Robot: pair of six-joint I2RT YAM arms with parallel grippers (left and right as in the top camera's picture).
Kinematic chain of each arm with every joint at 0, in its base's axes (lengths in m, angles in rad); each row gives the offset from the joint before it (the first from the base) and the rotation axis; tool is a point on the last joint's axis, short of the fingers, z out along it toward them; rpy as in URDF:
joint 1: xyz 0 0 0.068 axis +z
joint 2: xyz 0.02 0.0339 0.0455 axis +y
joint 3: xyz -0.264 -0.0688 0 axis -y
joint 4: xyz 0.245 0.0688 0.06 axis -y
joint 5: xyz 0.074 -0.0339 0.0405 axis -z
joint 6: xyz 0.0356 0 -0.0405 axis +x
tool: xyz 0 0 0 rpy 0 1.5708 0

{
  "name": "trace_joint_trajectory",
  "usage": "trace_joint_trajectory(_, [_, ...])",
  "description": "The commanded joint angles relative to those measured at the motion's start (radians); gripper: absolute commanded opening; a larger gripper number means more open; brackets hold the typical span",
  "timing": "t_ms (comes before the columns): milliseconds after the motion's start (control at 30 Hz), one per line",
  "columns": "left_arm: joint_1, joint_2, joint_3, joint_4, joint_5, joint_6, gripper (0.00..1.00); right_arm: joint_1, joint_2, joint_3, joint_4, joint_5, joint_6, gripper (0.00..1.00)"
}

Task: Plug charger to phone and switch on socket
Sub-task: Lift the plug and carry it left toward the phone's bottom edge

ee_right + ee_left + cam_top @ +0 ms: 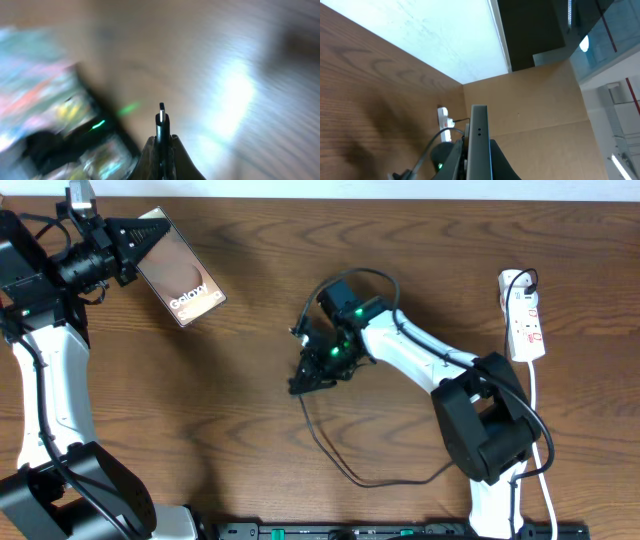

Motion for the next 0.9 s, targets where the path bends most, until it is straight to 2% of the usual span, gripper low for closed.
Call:
trace_joint_trajectory(0, [0.002,-0.004,0.002,0.005,0.036,0.006,0.07,-0.021,0.003,0.017,0.012,-0.436,-0.296,0.01])
trace_joint_trajectory(167, [0.002,-0.004,0.002,0.006,0.075,0.057,0.07,-0.021,0.003,0.017,0.079,-0.608,-0.372,0.01])
trace_joint_trajectory(467, [0.002,-0.004,0.002,0.006,0.155,0.171,0.07,0.017,0.003,0.017,0.220,-0.612,-0.348,0.01])
trace_joint_trajectory(700, [0.002,-0.004,0.002,0.006,0.155,0.193,0.08,0.035,0.003,0.017,0.419,-0.612,-0.236,0.01])
trace_joint_trajectory(867, [0.002,-0.004,0.002,0.006,0.154,0.194,0.07,0.035,0.003,0.017,0.681,-0.612,-0.039,0.01])
